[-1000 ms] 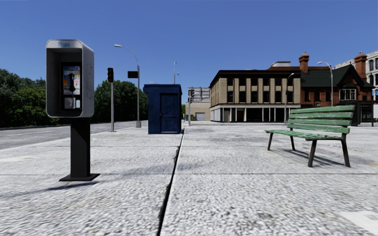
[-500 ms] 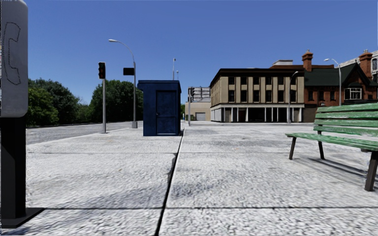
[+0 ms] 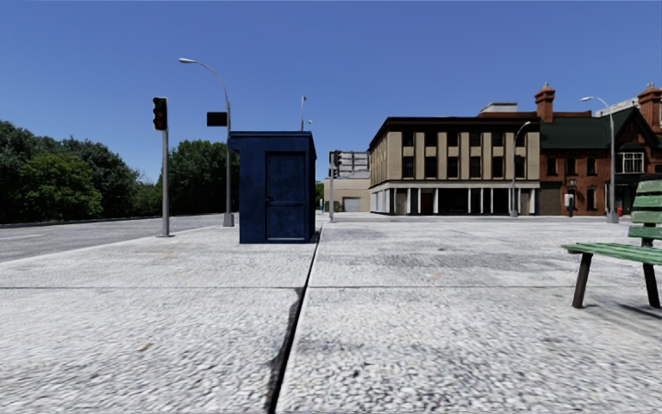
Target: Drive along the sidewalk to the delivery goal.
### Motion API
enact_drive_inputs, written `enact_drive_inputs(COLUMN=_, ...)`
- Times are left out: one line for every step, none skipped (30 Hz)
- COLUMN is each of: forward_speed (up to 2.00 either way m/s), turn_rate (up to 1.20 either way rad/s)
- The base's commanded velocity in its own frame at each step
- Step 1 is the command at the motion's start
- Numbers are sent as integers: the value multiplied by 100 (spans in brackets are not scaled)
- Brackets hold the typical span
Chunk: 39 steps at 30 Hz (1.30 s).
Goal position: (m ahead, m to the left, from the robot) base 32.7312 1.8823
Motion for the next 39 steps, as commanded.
enact_drive_inputs(forward_speed=200, turn_rate=-13)
enact_drive_inputs(forward_speed=200, turn_rate=-13)
enact_drive_inputs(forward_speed=200, turn_rate=-13)
enact_drive_inputs(forward_speed=200, turn_rate=-13)
enact_drive_inputs(forward_speed=200, turn_rate=-13)
enact_drive_inputs(forward_speed=200, turn_rate=-13)
enact_drive_inputs(forward_speed=200, turn_rate=-13)
enact_drive_inputs(forward_speed=200, turn_rate=-13)
enact_drive_inputs(forward_speed=200, turn_rate=-13)
enact_drive_inputs(forward_speed=200, turn_rate=-13)
enact_drive_inputs(forward_speed=200, turn_rate=-13)
enact_drive_inputs(forward_speed=200, turn_rate=-13)
enact_drive_inputs(forward_speed=200, turn_rate=-13)
enact_drive_inputs(forward_speed=200, turn_rate=-18)
enact_drive_inputs(forward_speed=200, turn_rate=-21)
enact_drive_inputs(forward_speed=200, turn_rate=-21)
enact_drive_inputs(forward_speed=200, turn_rate=-22)
enact_drive_inputs(forward_speed=200, turn_rate=-23)
enact_drive_inputs(forward_speed=200, turn_rate=-23)
enact_drive_inputs(forward_speed=200, turn_rate=-23)
enact_drive_inputs(forward_speed=200, turn_rate=-23)
enact_drive_inputs(forward_speed=200, turn_rate=-23)
enact_drive_inputs(forward_speed=200, turn_rate=-23)
enact_drive_inputs(forward_speed=200, turn_rate=-23)
enact_drive_inputs(forward_speed=200, turn_rate=-23)
enact_drive_inputs(forward_speed=200, turn_rate=-23)
enact_drive_inputs(forward_speed=200, turn_rate=-24)
enact_drive_inputs(forward_speed=200, turn_rate=-24)
enact_drive_inputs(forward_speed=200, turn_rate=-24)
enact_drive_inputs(forward_speed=200, turn_rate=-24)
enact_drive_inputs(forward_speed=200, turn_rate=-24)
enact_drive_inputs(forward_speed=200, turn_rate=-24)
enact_drive_inputs(forward_speed=200, turn_rate=-24)
enact_drive_inputs(forward_speed=200, turn_rate=-24)
enact_drive_inputs(forward_speed=200, turn_rate=-24)
enact_drive_inputs(forward_speed=200, turn_rate=-24)
enact_drive_inputs(forward_speed=200, turn_rate=-23)
enact_drive_inputs(forward_speed=200, turn_rate=-4)
enact_drive_inputs(forward_speed=200, turn_rate=-4)
